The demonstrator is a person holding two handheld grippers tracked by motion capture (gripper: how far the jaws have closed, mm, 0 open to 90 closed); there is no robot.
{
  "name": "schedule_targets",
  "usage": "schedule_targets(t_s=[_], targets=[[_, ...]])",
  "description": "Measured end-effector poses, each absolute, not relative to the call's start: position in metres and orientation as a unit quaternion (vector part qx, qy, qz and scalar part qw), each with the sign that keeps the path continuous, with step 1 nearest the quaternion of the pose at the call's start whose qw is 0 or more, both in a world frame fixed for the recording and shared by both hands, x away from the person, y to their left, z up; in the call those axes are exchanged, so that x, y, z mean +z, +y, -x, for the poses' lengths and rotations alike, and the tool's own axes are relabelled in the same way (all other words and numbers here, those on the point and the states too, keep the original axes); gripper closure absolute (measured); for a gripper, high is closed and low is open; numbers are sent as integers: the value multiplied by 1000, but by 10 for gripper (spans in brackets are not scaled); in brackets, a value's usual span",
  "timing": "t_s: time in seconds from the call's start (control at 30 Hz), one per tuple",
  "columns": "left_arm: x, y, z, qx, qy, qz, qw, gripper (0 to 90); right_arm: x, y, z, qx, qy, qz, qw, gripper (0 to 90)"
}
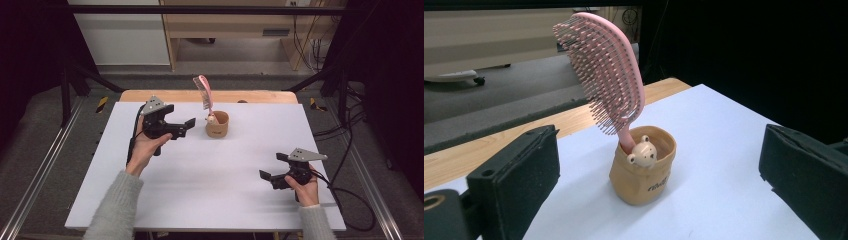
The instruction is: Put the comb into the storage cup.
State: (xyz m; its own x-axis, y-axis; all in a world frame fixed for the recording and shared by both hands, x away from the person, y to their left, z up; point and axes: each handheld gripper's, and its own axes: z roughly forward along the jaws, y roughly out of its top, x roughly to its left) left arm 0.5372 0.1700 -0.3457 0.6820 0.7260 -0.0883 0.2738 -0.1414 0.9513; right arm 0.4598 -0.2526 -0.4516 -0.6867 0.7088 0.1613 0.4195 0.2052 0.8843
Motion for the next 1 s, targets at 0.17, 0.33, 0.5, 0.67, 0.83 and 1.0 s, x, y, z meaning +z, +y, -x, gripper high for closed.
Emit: schedule_targets(t_s=[0.17, 0.33, 0.5, 0.67, 0.83, 1.0], targets=[[-352, 180, -526, 199, 336, -725, 567, 26, -452, -253, -460, 509, 764, -369, 142, 3], [-360, 190, -516, 199, 330, -725, 570, 26, -453, -252, -460, 509, 765, -369, 141, 3], [-369, 200, -507, 199, 332, -727, 567, 26, -453, -252, -460, 508, 765, -370, 141, 3], [-381, 211, -499, 200, 335, -730, 561, 26, -453, -252, -460, 509, 765, -370, 141, 3], [-394, 221, -493, 196, 342, -732, 556, 26, -453, -251, -461, 508, 765, -370, 140, 3], [-408, 229, -485, 192, 344, -739, 547, 26, -454, -251, -461, 507, 766, -369, 141, 3]])
